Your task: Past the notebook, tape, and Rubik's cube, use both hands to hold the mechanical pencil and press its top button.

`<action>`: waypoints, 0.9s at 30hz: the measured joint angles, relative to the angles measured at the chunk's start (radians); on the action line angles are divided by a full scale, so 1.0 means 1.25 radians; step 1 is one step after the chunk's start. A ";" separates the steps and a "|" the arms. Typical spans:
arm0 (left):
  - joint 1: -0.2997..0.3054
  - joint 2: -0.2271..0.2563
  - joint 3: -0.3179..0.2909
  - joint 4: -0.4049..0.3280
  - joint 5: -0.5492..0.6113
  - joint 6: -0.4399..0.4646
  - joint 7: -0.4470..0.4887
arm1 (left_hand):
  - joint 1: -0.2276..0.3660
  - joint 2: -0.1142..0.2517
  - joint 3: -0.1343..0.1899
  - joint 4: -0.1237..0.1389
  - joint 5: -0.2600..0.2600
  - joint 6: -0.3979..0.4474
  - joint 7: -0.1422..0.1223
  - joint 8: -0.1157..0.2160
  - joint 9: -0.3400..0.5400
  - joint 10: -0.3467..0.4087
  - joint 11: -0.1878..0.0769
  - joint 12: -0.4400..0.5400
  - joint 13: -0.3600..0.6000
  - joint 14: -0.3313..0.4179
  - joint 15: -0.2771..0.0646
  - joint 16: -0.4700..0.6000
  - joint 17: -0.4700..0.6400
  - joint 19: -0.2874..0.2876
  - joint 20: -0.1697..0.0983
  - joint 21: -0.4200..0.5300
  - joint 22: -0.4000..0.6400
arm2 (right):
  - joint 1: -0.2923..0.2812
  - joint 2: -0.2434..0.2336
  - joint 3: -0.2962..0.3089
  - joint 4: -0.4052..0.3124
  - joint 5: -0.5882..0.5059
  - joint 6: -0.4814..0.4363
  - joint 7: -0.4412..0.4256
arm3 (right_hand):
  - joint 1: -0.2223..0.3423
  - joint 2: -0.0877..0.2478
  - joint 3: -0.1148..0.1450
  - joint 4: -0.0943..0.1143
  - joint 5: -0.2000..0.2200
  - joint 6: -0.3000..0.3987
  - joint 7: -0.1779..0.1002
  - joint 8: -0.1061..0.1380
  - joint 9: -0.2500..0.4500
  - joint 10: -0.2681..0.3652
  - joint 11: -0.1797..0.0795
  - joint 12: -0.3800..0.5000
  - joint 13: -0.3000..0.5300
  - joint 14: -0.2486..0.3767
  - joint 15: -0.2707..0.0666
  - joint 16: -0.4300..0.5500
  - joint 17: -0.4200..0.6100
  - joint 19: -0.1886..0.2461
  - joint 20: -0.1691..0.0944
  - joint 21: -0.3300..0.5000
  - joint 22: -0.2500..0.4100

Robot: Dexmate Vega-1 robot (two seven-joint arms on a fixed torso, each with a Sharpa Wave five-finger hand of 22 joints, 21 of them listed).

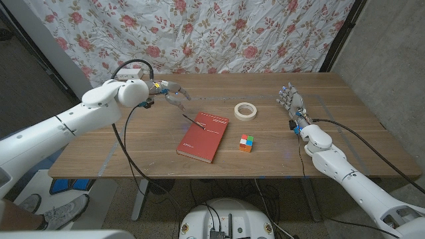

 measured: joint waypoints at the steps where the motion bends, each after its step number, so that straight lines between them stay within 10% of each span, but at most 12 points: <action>1: -0.001 0.000 0.001 -0.003 0.000 0.000 0.000 | 0.005 -0.005 -0.002 0.002 0.000 -0.003 0.002 -0.004 0.000 0.000 0.000 0.000 0.000 0.000 0.000 0.000 0.000 0.003 -0.001 0.000 0.000 | 0.000 0.000 0.000 0.000 0.000 0.000 0.000 | 0.000 0.000 0.000 0.000 0.000 0.000 0.000 0.000 0.000 0.000 0.000 0.000 0.000 0.000 0.000 0.000 0.000 0.000 0.000 0.000 0.000; 27: -0.018 -0.051 0.033 -0.011 0.303 -0.045 -0.161 | 0.078 -0.004 -0.074 0.010 0.003 -0.014 0.009 -0.004 0.000 0.052 0.000 0.000 0.000 -0.015 0.000 0.000 0.004 -0.084 0.003 -0.008 0.002 | -0.009 -0.001 0.006 -0.001 0.003 0.002 -0.008 | -0.010 -0.010 0.000 0.000 0.000 0.000 0.000 0.003 0.000 0.004 0.004 0.000 0.000 0.000 0.000 0.000 -0.008 0.000 0.000 0.000 0.000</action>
